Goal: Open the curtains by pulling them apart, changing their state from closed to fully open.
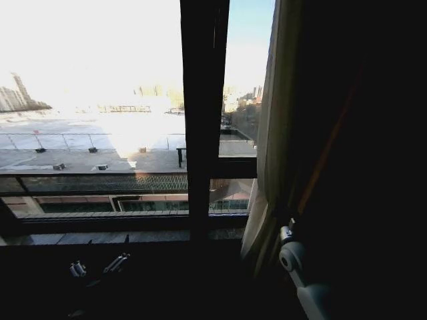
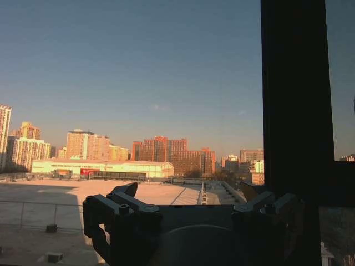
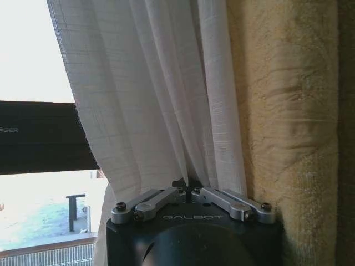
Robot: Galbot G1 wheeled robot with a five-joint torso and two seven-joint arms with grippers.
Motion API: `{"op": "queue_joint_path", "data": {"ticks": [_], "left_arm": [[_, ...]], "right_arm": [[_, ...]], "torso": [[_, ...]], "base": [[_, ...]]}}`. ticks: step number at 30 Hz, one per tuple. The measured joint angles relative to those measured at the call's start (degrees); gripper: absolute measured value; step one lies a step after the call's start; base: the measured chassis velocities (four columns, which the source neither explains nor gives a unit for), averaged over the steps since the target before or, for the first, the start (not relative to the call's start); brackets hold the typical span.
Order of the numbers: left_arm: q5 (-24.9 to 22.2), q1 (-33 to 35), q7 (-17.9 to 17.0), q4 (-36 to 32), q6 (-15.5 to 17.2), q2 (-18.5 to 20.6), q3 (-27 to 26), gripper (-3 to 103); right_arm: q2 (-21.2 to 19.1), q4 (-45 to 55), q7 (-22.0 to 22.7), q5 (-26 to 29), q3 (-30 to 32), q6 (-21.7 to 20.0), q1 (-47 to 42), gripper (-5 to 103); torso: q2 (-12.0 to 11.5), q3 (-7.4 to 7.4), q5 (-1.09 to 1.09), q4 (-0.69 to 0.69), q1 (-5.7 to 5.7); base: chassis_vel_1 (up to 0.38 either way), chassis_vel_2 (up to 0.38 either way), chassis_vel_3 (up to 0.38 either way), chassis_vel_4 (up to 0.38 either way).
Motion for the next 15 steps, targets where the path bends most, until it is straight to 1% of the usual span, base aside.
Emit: {"op": "queue_joint_path", "data": {"ticks": [3,10,12,14,15], "left_arm": [[0.1,0.0,0.0,0.0,0.0,0.0,0.1,100],[0.1,0.0,0.0,0.0,0.0,0.0,0.1,100],[0.1,0.0,0.0,0.0,0.0,0.0,0.1,100],[0.1,-0.1,0.0,0.0,0.0,-0.1,0.2,100],[0.1,-0.1,0.0,0.0,0.0,-0.1,0.2,100]], "right_arm": [[0.0,-0.6,1.4,0.0,0.8,-0.1,0.4,0],[-0.3,-2.8,5.6,0.4,4.4,-0.3,1.9,0],[-0.4,-2.8,5.7,0.4,4.5,-0.3,1.9,0],[-0.7,-1.6,4.6,0.8,4.6,-0.6,0.9,0],[-0.8,-0.7,3.9,1.0,4.5,-0.9,0.3,-3]], "torso": [[0.0,0.0,0.04,0.0,0.0],[0.0,0.0,-0.02,0.0,0.0],[0.0,0.0,-0.02,0.0,0.0],[0.0,0.0,-0.01,0.0,0.0],[0.0,0.0,0.0,-0.01,0.0]], "base": [[0.0,0.0,0.0,0.0],[0.0,0.0,0.0,0.0],[0.0,0.0,0.0,0.0],[0.0,0.0,0.0,0.0],[0.0,0.0,0.0,0.0]]}}
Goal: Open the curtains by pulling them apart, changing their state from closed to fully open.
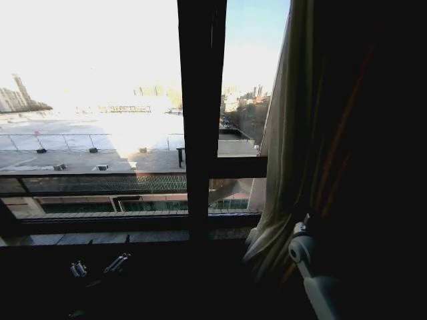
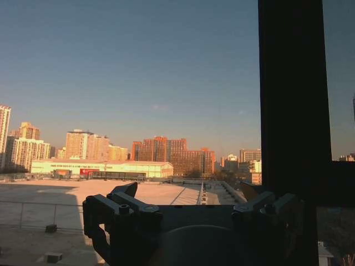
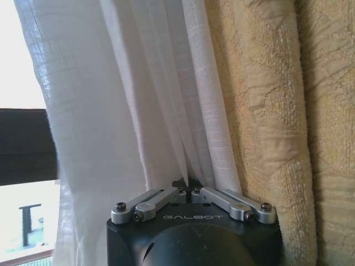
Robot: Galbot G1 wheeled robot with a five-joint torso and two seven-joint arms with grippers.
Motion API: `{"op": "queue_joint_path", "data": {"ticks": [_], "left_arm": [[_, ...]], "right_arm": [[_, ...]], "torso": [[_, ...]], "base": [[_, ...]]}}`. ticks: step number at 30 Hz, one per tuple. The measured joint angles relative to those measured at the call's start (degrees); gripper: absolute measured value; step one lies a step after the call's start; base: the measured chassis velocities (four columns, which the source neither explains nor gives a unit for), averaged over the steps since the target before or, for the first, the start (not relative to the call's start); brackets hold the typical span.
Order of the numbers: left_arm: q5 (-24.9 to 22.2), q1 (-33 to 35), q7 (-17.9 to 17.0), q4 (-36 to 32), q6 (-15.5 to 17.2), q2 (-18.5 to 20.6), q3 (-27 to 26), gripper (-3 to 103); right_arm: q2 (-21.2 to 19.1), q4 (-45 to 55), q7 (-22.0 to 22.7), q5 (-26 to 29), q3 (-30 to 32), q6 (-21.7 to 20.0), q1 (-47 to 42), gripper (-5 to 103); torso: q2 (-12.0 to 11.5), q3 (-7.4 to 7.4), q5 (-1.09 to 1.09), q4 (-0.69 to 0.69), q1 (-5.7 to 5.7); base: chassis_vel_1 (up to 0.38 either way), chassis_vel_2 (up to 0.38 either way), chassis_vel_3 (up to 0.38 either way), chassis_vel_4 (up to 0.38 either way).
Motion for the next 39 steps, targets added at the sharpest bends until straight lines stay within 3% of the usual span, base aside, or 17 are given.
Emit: {"op": "queue_joint_path", "data": {"ticks": [2,6,8,9,13,21,24,27,34,39], "left_arm": [[0.0,0.0,0.0,0.0,0.0,0.0,0.0,100],[-0.4,-0.6,0.0,0.0,0.2,0.0,-0.1,100],[-0.4,-0.7,0.0,0.0,0.3,0.0,-0.2,100],[-0.6,-0.9,-0.1,0.0,0.7,0.0,-0.2,100],[-0.7,-1.7,-0.3,0.0,1.7,0.4,-0.3,100],[-2.6,-4.9,-2.5,0.0,8.0,1.9,-1.0,100],[-3.2,-6.2,-3.2,0.0,10.5,2.6,-0.7,100],[-3.5,-6.6,-3.5,0.0,12.5,4.0,-0.3,100],[-3.5,-5.8,-3.5,0.0,16.4,6.1,-0.2,100],[-3.5,-5.7,-3.5,0.0,16.9,6.5,-0.1,100]], "right_arm": [[0.0,1.0,-0.6,0.2,-0.3,-0.4,-0.8,-3],[-0.5,9.0,-4.2,0.4,-2.8,-1.5,-7.6,17],[-0.5,10.3,-4.6,0.4,-3.2,-1.8,-8.6,17],[-0.6,13.4,-5.3,0.1,-4.1,-2.4,-10.7,28],[-0.6,18.3,-5.9,-0.2,-5.8,-3.8,-13.8,39],[-2.7,26.2,-7.4,-0.1,-9.0,-2.6,-24.3,73],[-3.4,26.6,-8.1,-0.5,-8.9,-1.9,-25.1,78],[-3.8,26.6,-8.3,-1.3,-8.9,-0.7,-24.3,93],[-6.0,26.4,-8.2,-2.5,-8.0,-0.4,-23.7,100],[-6.1,26.4,-7.9,-2.5,-7.5,-0.3,-24.3,100]], "torso": [[0.0,0.0,0.01,-0.01,0.0],[0.0,0.0,-0.02,0.0,0.0],[0.0,0.0,0.0,-0.01,0.0],[0.0,0.0,-0.03,-0.01,0.0],[0.0,-0.01,-0.02,0.0,-0.01],[0.0,0.0,-0.02,0.0,-0.01],[0.0,-0.01,-0.01,-0.01,-0.01],[0.0,0.0,0.0,0.01,-0.01],[0.0,0.0,0.0,0.01,0.0],[0.0,0.0,0.0,0.0,0.0]], "base": [[0.0,0.0,0.0,0.0],[0.0,0.0,0.0,0.0],[0.0,0.0,0.0,0.0],[0.0,0.0,0.0,0.0],[0.0,0.0,0.0,0.0],[0.0,0.0,0.0,0.0],[0.0,0.0,0.0,0.0],[0.0,0.0,0.0,0.0],[0.011,0.006,-0.007,-0.008],[0.089,0.082,-0.085,-0.066]]}}
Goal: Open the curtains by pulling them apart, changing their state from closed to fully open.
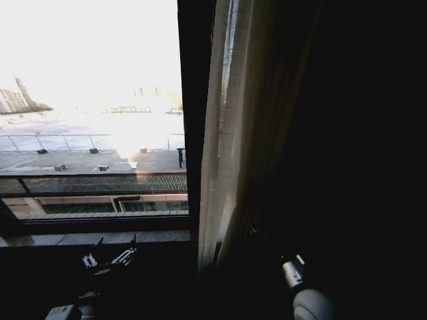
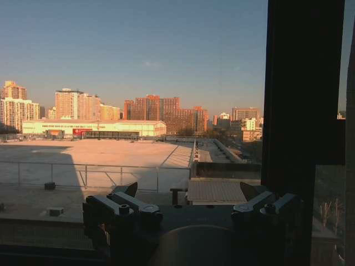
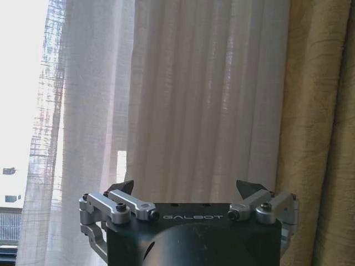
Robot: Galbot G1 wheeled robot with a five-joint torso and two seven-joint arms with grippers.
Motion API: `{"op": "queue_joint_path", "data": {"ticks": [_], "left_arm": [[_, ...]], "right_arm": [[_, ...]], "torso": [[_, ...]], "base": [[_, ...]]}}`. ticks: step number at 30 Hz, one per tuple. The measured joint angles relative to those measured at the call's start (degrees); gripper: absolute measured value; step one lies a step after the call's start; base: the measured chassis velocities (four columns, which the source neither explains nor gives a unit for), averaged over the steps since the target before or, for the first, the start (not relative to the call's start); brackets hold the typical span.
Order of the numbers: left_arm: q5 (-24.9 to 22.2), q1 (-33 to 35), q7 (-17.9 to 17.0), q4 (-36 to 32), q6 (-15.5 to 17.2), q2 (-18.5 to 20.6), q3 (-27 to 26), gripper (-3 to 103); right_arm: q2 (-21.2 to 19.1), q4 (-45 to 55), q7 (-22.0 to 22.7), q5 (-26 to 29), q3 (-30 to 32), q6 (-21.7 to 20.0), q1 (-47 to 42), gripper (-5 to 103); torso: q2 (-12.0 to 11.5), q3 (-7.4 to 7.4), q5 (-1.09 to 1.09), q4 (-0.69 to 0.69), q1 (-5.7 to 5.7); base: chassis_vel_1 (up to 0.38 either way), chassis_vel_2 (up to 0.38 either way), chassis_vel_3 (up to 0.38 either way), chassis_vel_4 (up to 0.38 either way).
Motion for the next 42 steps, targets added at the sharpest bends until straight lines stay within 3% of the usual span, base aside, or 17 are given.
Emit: {"op": "queue_joint_path", "data": {"ticks": [17,42], "left_arm": [[0.1,0.6,0.1,0.0,-0.9,-0.4,0.3,100],[2.0,1.5,1.4,0.0,-5.2,-3.3,0.5,100]], "right_arm": [[0.2,0.5,-0.3,-1.4,-1.7,0.0,-0.5,100],[-1.6,-0.6,-3.1,-2.9,-1.7,1.4,-0.2,100]], "torso": [[0.0,0.0,-0.01,0.0,0.0],[0.0,0.0,0.0,0.0,-0.01]], "base": [[0.249,0.261,-0.253,-0.267],[0.349,0.365,-0.346,-0.366]]}}
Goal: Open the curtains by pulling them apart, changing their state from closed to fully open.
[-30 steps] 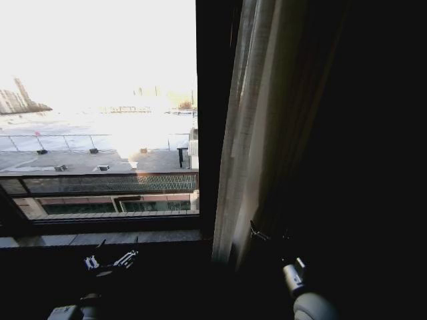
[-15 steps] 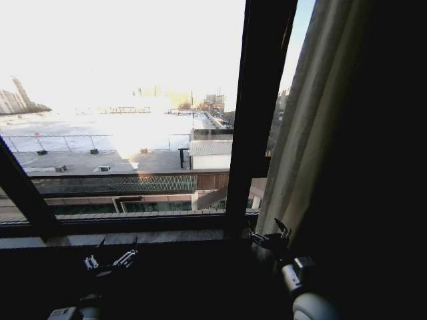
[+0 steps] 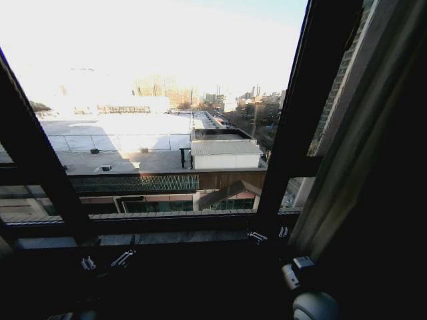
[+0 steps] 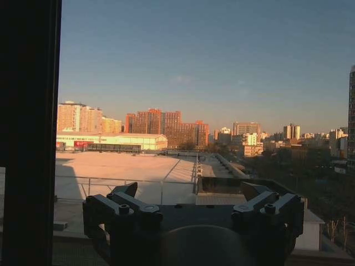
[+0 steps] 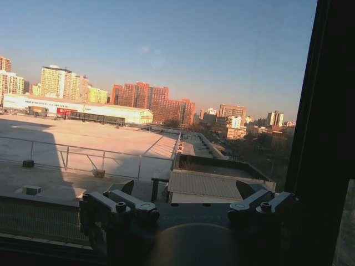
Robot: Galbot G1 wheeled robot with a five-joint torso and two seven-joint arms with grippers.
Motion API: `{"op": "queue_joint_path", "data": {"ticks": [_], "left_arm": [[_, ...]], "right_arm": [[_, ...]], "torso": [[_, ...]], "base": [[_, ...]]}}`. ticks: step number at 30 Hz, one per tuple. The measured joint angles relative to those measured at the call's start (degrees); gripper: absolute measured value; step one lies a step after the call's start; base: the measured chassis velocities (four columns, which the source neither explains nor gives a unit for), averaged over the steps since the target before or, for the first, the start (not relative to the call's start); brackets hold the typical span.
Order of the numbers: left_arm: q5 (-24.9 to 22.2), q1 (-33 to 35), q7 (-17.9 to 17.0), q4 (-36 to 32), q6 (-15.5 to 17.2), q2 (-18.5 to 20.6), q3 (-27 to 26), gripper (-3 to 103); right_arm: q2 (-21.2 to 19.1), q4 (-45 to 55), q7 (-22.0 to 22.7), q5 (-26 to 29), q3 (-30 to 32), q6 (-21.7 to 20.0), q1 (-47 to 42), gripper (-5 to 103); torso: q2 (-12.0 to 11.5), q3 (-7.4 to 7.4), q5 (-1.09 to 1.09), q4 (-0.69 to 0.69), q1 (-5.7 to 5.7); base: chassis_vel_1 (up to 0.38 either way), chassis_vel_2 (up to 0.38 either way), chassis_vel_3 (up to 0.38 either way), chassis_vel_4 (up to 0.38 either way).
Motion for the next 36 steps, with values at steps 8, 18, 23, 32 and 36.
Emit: {"op": "queue_joint_path", "data": {"ticks": [8,18,23,32,36], "left_arm": [[0.1,-0.2,0.1,0.0,-0.1,-0.3,0.2,100],[0.1,-0.3,0.2,0.0,-0.2,-0.5,0.1,100],[0.1,-0.3,0.2,0.0,-0.2,-0.5,0.1,100],[0.1,-0.4,0.2,0.0,-0.3,-0.4,0.0,100],[0.1,-0.4,0.2,0.0,-0.3,-0.5,0.0,100]], "right_arm": [[-0.7,0.1,0.0,0.0,0.1,0.1,0.0,100],[-0.9,0.1,0.0,0.1,-0.1,0.1,0.4,100],[-1.1,0.1,0.0,0.1,-0.1,0.1,0.4,100],[-1.1,0.4,0.0,0.2,-0.3,0.1,0.1,100],[-1.1,0.6,0.0,0.1,-0.4,0.1,0.0,100]], "torso": [[0.0,0.0,0.0,0.0,0.0],[0.0,0.0,0.0,0.0,0.01],[0.0,0.0,-0.01,0.01,0.0],[0.0,0.0,0.0,0.0,0.0],[0.0,0.0,-0.03,0.02,0.01]], "base": [[0.328,0.387,-0.324,-0.387],[0.312,0.391,-0.314,-0.381],[0.322,0.39,-0.331,-0.387],[0.324,0.389,-0.322,-0.39],[0.337,0.388,-0.331,-0.391]]}}
